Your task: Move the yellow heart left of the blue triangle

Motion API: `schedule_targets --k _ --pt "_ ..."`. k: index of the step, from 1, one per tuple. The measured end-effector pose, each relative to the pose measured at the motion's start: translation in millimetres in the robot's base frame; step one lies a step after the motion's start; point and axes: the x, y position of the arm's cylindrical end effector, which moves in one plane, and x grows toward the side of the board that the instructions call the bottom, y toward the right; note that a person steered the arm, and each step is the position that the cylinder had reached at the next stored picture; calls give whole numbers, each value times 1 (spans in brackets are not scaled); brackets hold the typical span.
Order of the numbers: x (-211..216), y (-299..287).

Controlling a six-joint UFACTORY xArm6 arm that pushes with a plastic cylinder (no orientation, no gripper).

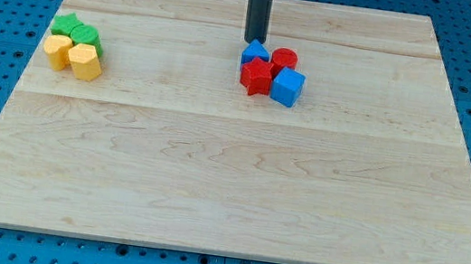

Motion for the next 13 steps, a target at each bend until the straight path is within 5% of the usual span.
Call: schedule_targets --k 1,2,4,6,11,13 --pt "-42 -11" --pt "-88 -81" --pt "-66 -241" --pt "-43 -296" --pt "76 -312" --pt "101 -264"
